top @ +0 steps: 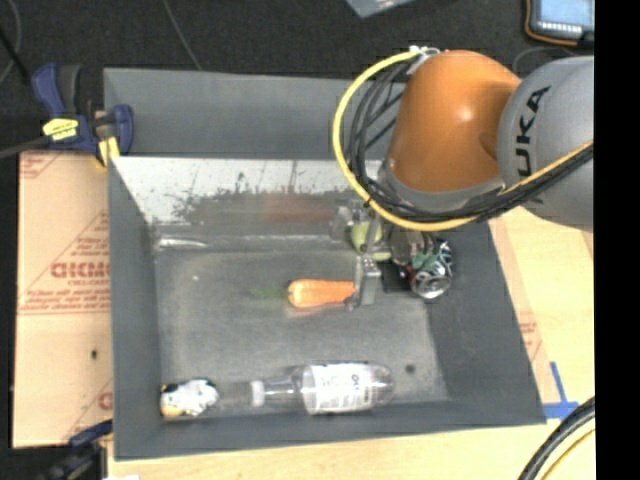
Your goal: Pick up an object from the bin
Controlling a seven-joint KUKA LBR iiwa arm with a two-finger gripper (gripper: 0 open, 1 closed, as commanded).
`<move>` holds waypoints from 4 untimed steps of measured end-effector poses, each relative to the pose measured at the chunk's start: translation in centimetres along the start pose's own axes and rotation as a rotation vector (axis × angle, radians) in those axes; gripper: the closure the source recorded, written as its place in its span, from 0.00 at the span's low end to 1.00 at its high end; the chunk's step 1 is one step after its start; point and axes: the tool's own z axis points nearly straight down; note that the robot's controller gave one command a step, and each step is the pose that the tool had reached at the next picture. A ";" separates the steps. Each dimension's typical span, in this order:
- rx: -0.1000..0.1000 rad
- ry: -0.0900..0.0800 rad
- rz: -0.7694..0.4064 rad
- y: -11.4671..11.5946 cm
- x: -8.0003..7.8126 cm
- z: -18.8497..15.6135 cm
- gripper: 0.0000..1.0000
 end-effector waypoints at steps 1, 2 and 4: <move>0.000 -0.004 0.061 -0.1 1.2 4.0 0.00; 0.001 0.002 0.086 0.0 1.6 5.4 0.00; 0.001 -0.003 0.054 0.1 0.9 8.7 0.00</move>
Offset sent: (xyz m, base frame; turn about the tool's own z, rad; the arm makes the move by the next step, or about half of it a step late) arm -0.0086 0.0416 -0.0271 0.2749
